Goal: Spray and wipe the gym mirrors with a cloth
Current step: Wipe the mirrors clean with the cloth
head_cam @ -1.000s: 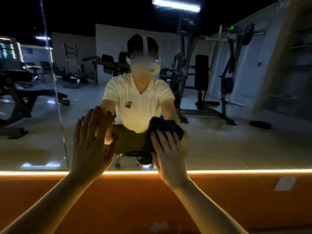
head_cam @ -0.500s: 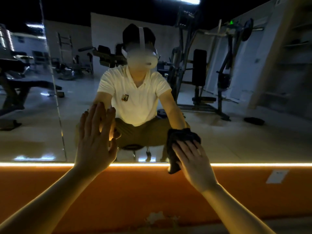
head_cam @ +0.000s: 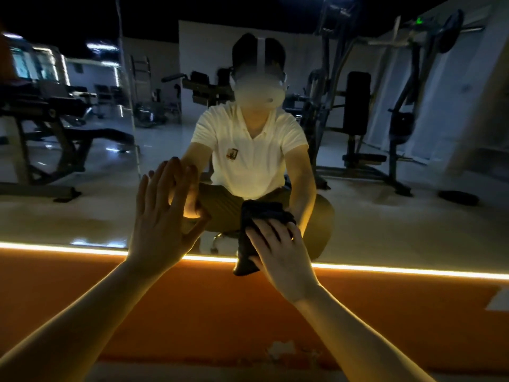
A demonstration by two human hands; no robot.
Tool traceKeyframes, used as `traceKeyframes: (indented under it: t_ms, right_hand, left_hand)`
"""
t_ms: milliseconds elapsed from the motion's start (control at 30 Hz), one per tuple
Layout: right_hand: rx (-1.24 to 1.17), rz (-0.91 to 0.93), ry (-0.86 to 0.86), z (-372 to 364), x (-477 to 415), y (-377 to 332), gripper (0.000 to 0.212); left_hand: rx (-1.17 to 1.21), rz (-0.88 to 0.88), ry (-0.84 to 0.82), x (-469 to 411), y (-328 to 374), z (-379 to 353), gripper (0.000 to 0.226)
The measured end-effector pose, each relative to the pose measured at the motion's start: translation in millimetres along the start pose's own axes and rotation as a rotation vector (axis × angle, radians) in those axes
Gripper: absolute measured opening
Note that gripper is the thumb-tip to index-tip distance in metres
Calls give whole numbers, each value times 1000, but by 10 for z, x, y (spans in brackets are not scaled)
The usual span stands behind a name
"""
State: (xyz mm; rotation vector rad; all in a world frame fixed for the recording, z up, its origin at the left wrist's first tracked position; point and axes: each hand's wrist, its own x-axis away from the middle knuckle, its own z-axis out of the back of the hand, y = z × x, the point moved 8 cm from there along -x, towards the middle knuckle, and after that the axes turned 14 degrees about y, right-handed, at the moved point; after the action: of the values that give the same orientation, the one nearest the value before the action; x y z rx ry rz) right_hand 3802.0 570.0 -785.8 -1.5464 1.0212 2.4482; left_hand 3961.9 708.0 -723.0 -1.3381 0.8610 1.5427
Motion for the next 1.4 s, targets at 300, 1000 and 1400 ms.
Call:
traceKeyframes:
  t_ms: [300, 1000, 1400]
  right_hand:
    - [38, -38, -34, 188, 333, 436, 71]
    - [-42, -33, 96, -68, -465, -209, 67]
    - [-62, -140, 55, -182, -861, -530, 64]
  left_hand:
    - [17, -54, 10, -11, -62, 58, 94]
    - [-63, 10, -64, 85, -591, 357, 91]
    - [-31, -44, -39, 19, -643, 386, 67]
